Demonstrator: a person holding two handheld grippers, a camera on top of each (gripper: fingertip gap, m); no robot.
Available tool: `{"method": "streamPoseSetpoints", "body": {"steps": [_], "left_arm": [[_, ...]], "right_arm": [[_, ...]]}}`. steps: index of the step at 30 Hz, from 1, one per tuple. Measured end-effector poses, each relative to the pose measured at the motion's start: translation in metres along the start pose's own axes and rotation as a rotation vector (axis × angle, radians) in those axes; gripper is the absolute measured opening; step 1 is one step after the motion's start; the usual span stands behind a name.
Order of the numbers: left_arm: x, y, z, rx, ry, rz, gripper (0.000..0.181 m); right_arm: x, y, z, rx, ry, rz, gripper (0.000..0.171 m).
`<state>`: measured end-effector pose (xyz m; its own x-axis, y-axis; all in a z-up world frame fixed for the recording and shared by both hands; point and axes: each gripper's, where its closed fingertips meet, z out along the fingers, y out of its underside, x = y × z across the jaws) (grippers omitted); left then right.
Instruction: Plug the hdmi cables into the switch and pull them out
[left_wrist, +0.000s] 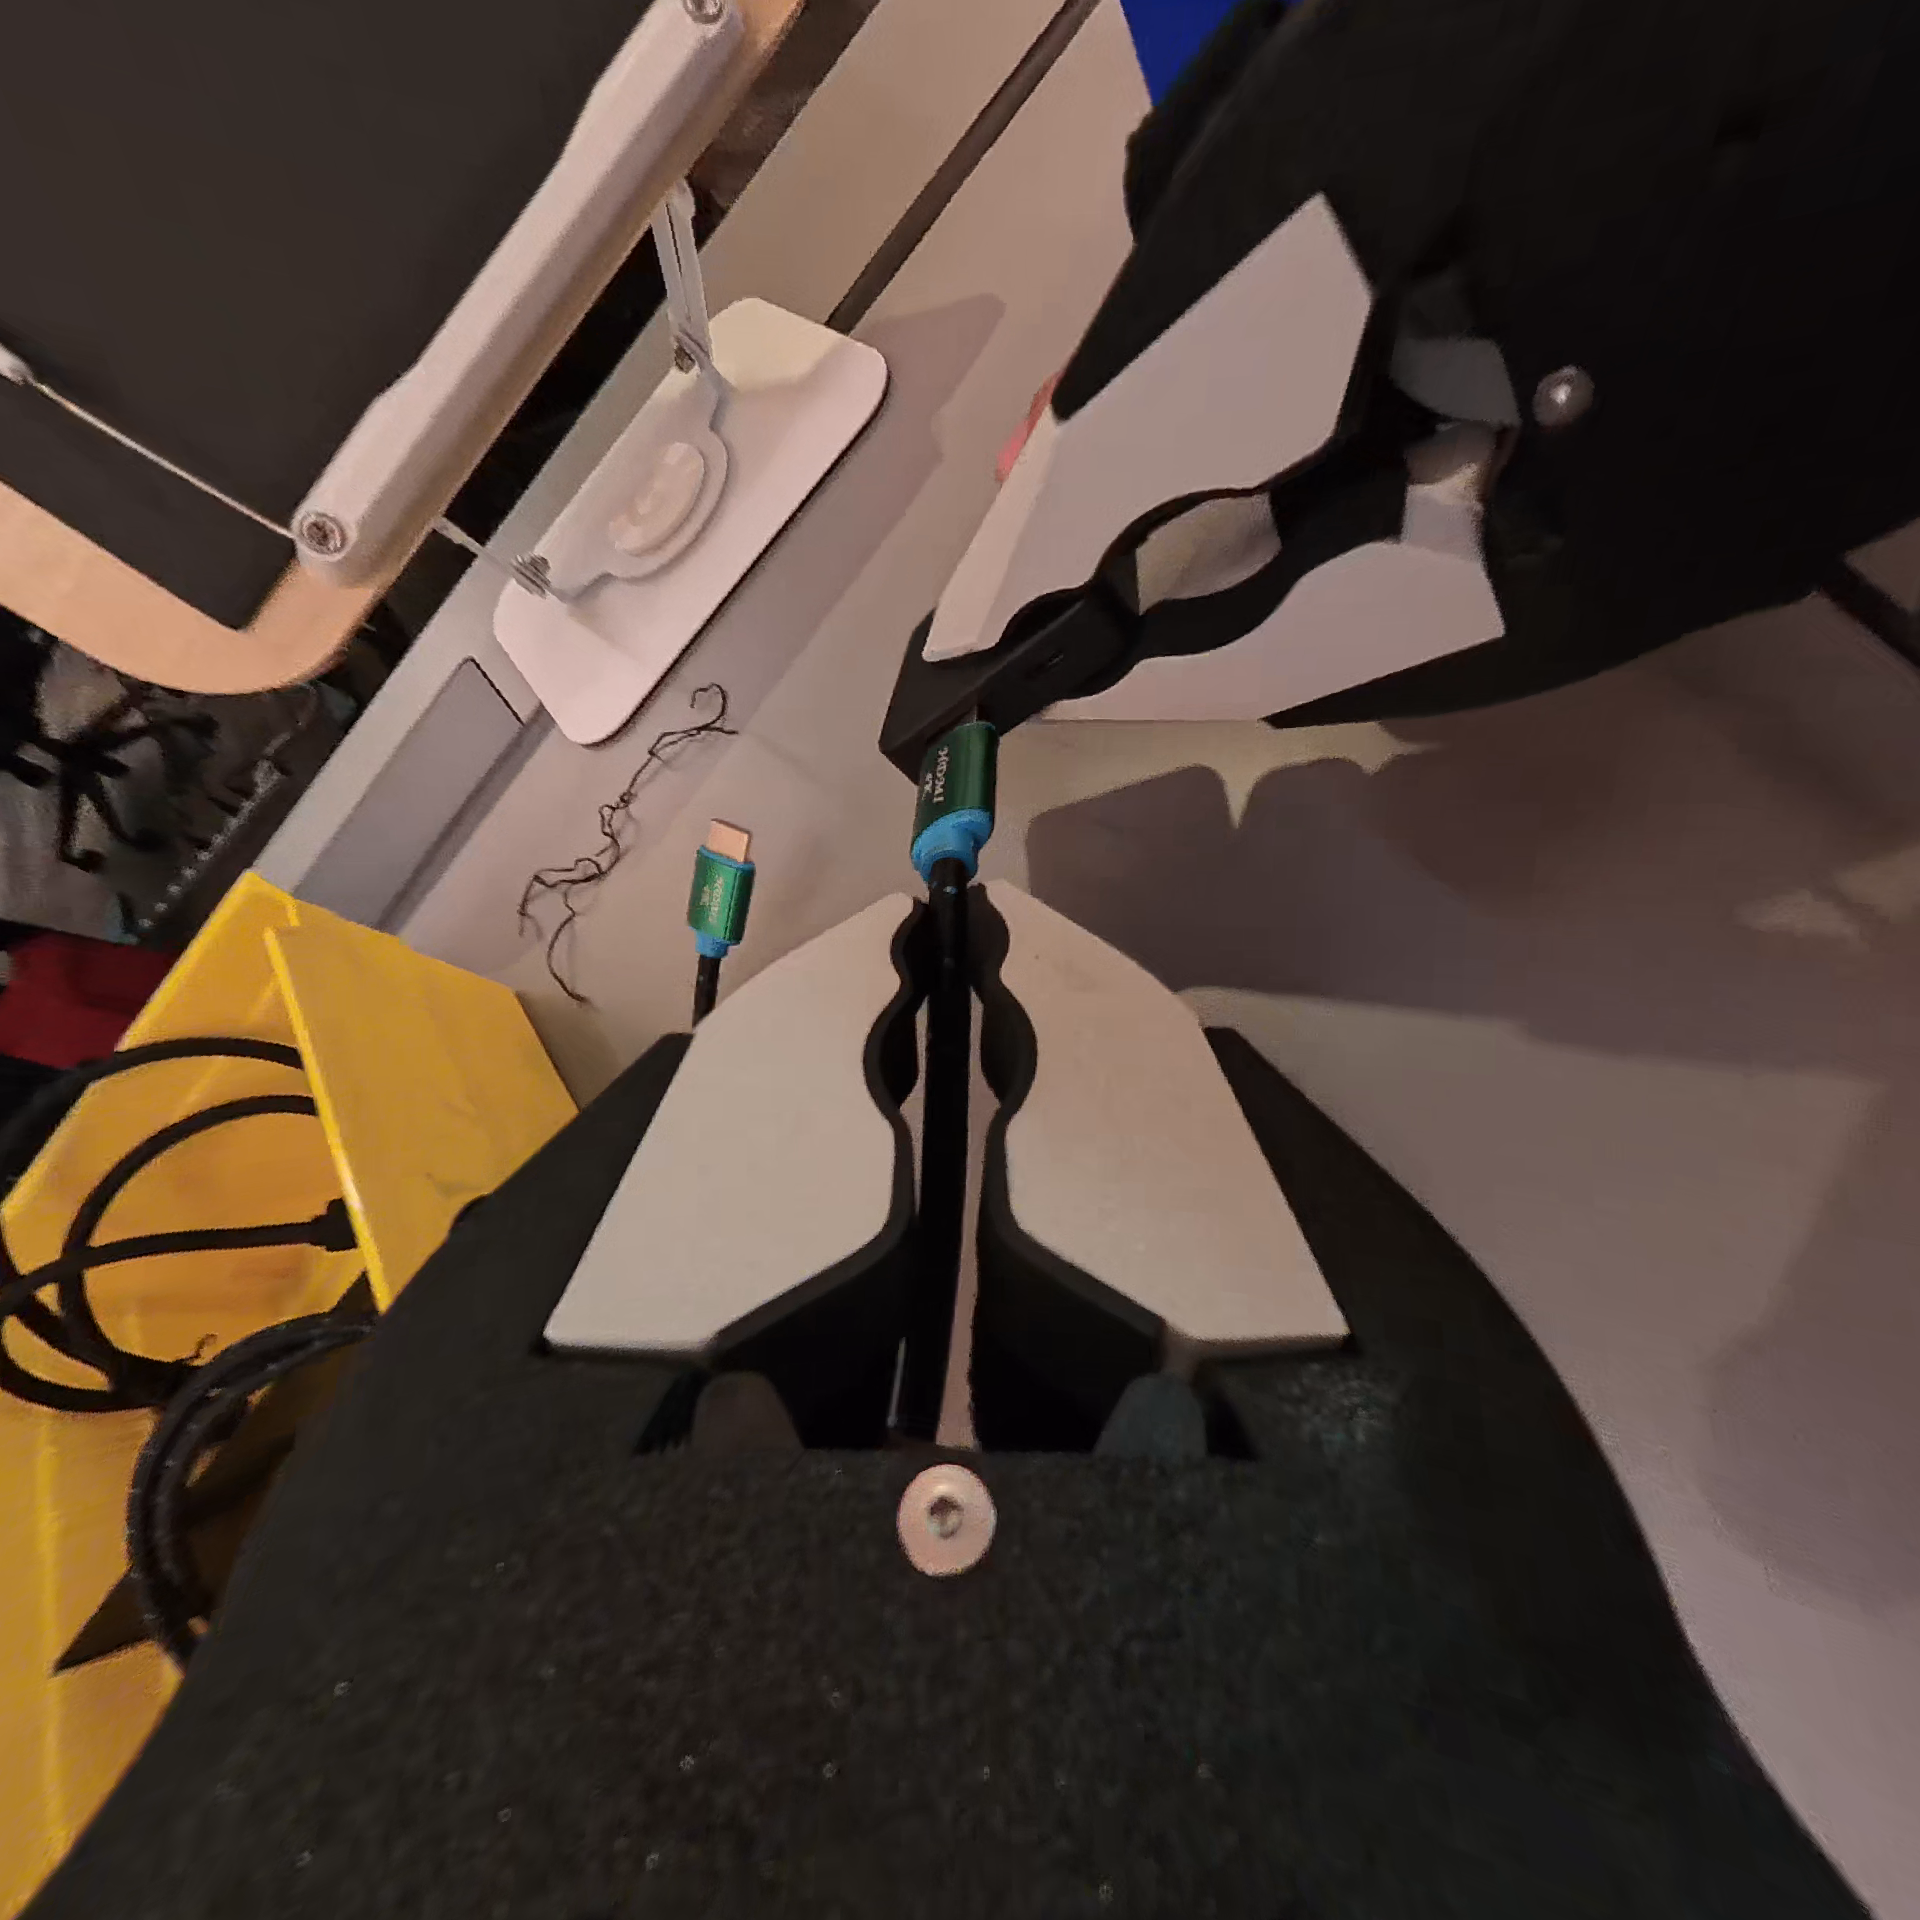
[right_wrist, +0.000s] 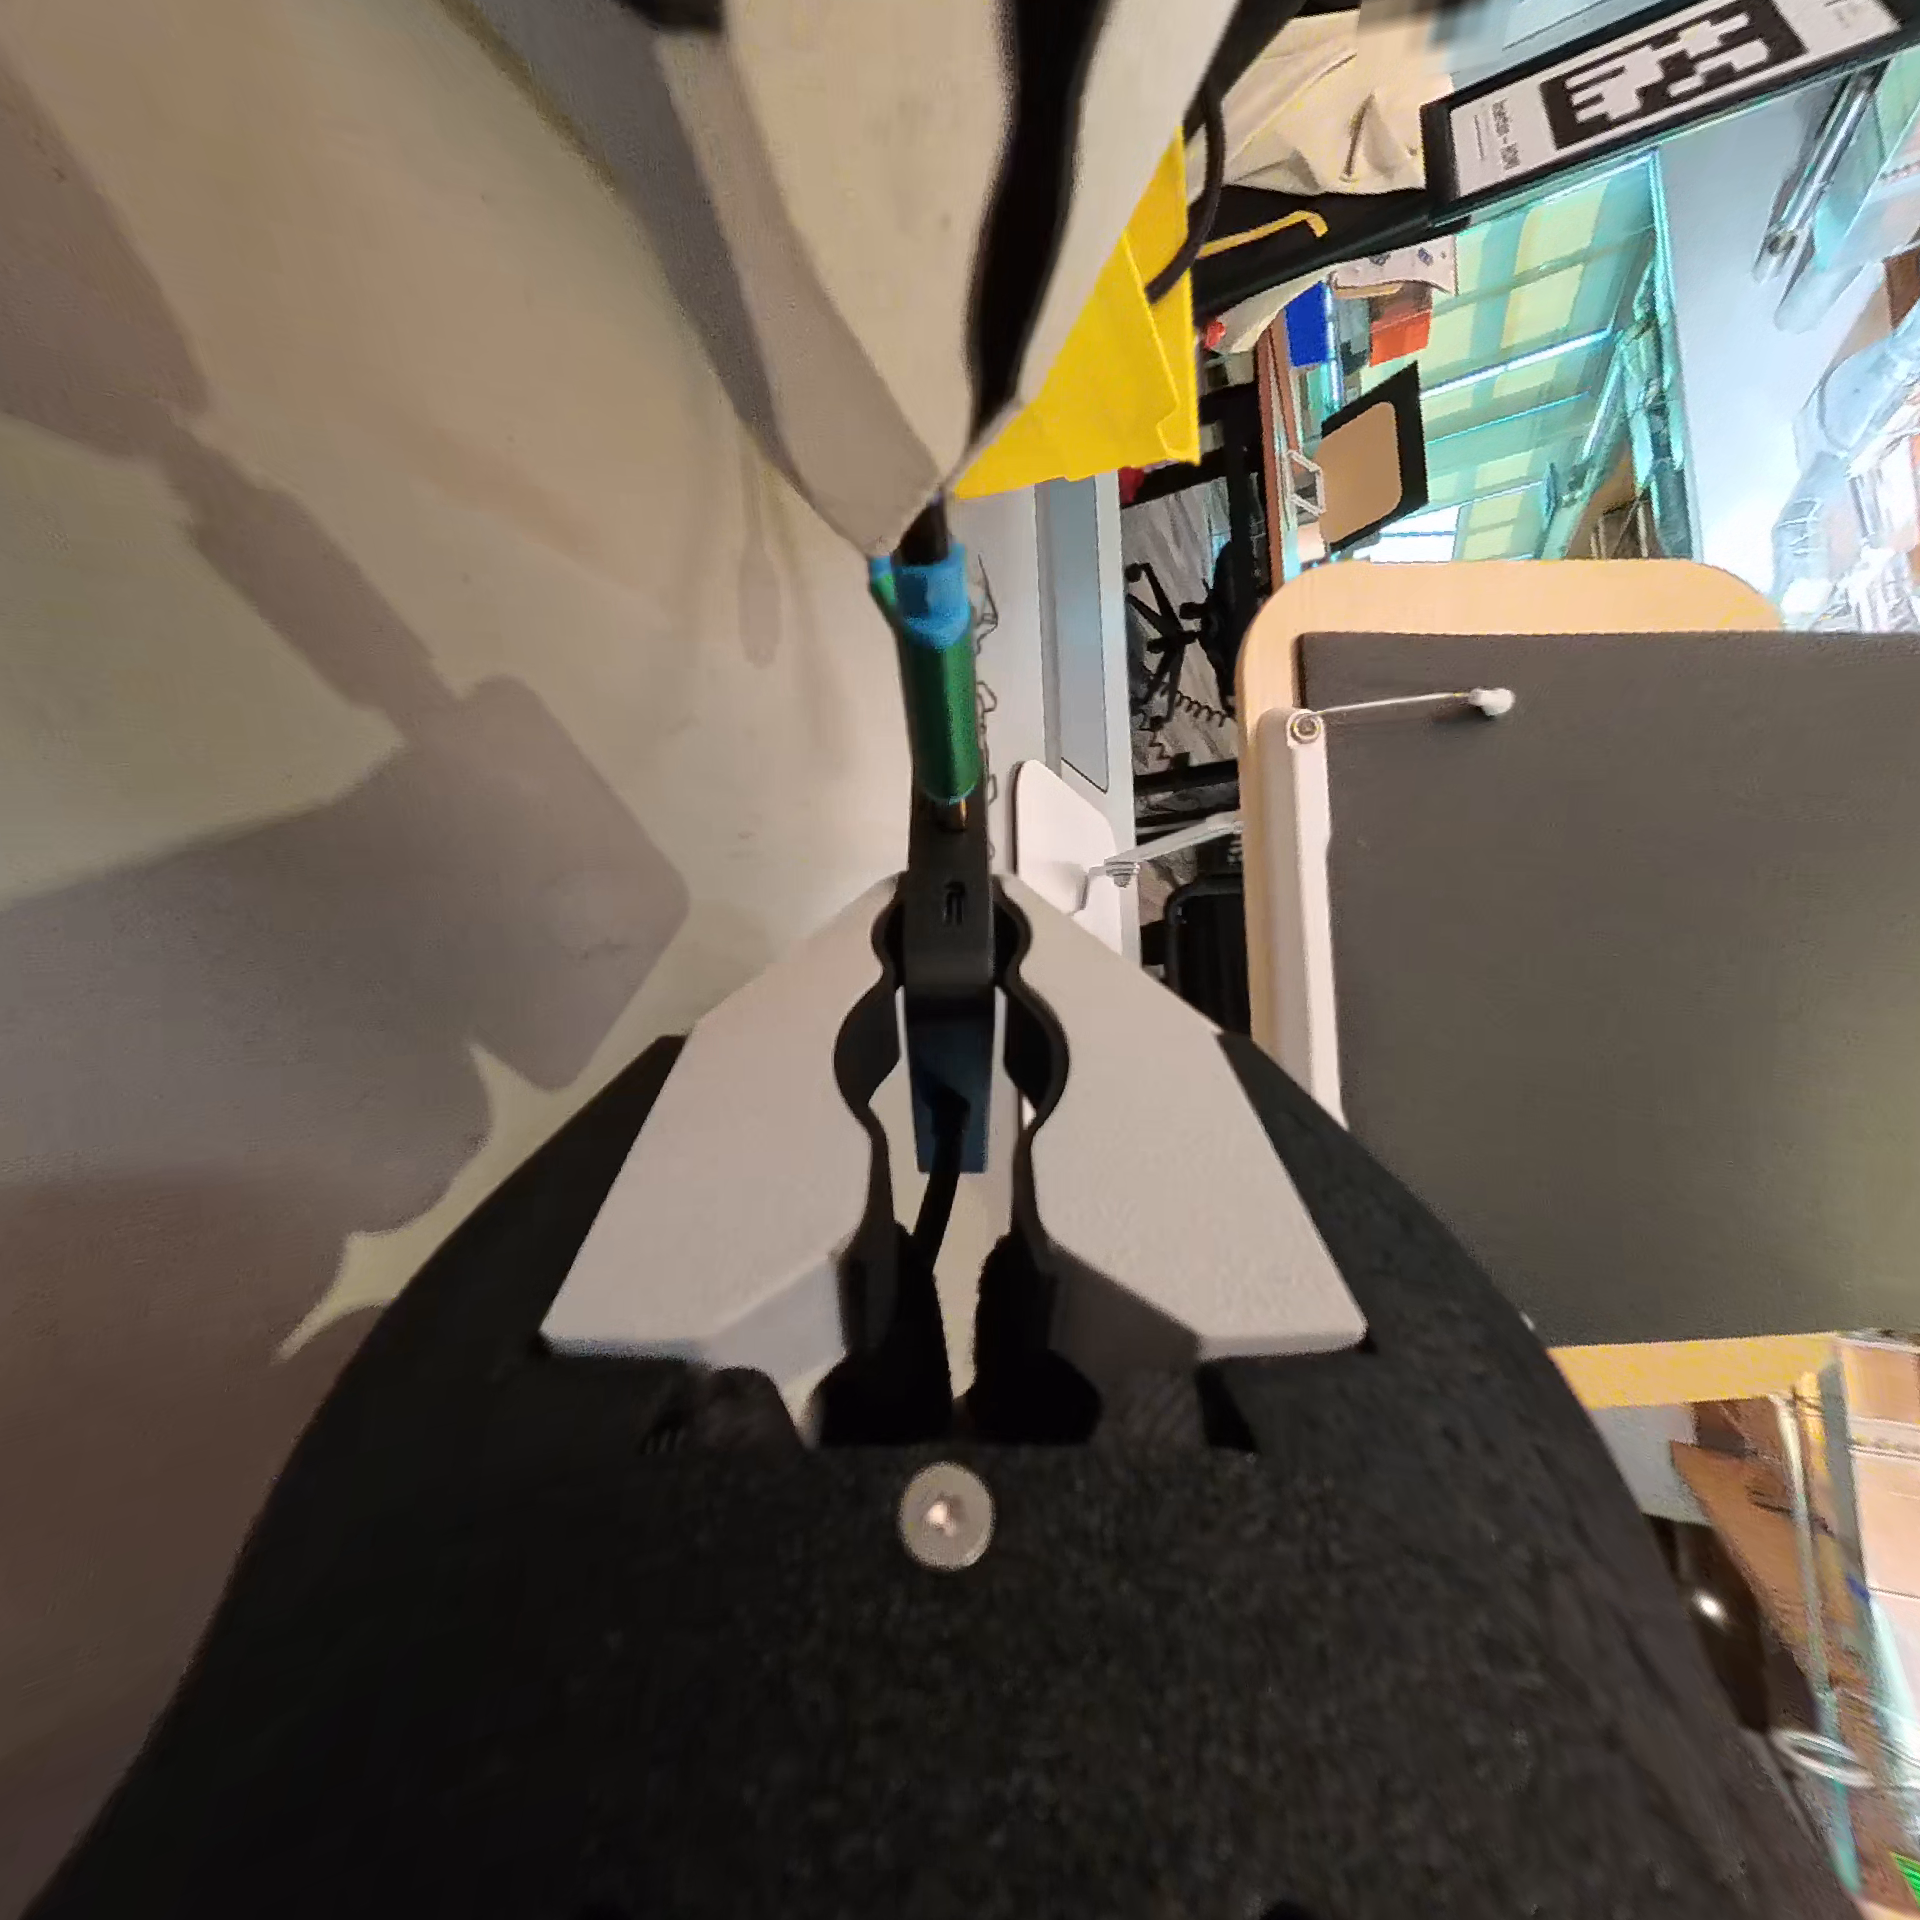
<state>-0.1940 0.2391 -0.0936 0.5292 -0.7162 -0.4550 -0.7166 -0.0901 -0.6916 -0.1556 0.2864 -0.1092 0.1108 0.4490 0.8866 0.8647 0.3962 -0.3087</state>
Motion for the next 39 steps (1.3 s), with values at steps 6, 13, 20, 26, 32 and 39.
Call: {"method": "streamPoseSetpoints", "body": {"steps": [6,13,20,26,32,39], "left_arm": [[-0.001,-0.003,-0.004,0.032,-0.077,0.162,0.006],[0.000,-0.004,-0.004,0.038,-0.171,0.294,0.006],[0.002,-0.003,-0.003,0.054,-0.112,0.221,0.006],[0.001,-0.005,-0.002,0.073,-0.104,0.179,0.006],[-0.001,-0.004,0.000,0.092,-0.114,0.158,0.006],[-0.004,0.005,0.007,0.070,-0.096,0.111,0.006]], "right_arm": [[-0.001,-0.003,-0.002,0.030,0.011,0.027,0.011],[0.001,-0.005,-0.004,0.071,0.023,0.045,0.012],[-0.003,-0.006,-0.003,0.065,0.031,0.023,0.011],[-0.005,-0.008,-0.001,0.054,0.045,0.004,0.011],[-0.004,-0.011,0.000,0.065,0.061,0.045,0.011],[-0.006,-0.008,0.010,0.044,0.057,0.049,0.011]]}}
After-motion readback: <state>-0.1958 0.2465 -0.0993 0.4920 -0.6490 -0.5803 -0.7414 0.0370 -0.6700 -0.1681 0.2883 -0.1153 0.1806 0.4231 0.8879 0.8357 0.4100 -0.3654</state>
